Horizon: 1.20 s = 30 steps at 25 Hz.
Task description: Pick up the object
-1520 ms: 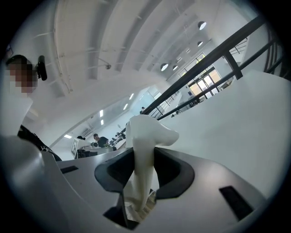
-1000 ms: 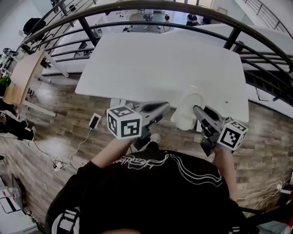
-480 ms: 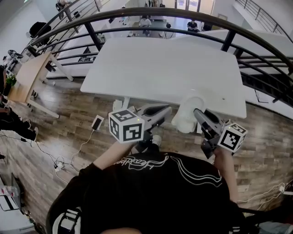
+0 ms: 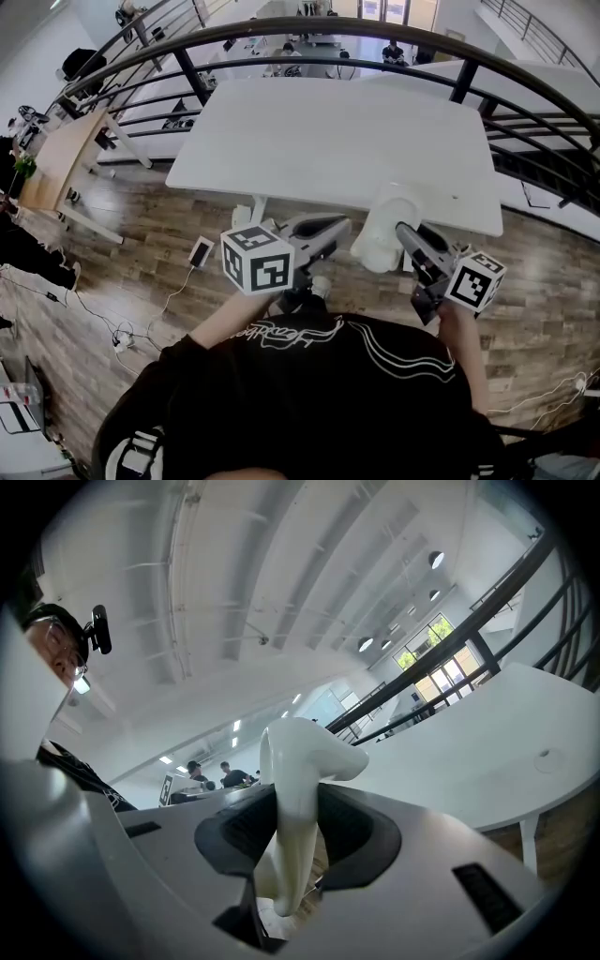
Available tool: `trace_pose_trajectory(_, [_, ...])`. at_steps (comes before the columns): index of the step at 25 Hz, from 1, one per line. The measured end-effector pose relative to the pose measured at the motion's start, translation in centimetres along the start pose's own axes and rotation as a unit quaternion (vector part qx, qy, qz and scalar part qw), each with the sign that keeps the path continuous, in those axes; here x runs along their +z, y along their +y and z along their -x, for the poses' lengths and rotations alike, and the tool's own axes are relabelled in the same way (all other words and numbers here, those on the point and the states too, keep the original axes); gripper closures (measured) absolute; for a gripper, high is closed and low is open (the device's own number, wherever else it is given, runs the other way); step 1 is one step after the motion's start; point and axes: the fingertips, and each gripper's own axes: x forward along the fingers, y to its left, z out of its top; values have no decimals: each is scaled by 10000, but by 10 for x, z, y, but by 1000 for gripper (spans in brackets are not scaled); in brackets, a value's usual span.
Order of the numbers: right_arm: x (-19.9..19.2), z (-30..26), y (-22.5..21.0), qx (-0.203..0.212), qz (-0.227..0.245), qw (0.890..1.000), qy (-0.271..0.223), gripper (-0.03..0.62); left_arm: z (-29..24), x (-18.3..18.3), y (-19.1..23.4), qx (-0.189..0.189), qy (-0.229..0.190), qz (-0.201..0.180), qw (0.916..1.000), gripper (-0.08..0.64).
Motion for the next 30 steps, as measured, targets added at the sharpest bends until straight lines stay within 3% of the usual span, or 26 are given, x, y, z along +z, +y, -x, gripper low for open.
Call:
trace_pose_trajectory(7, [13,25,-13,19,5,10000,-69,465,-27,3,-19,26,30,-92,9999,552])
trace_pose_trajectory(30, [17,29,-17,-26,75,9998,-196,465,-34,2,-23,-64,59,-80,9999,552])
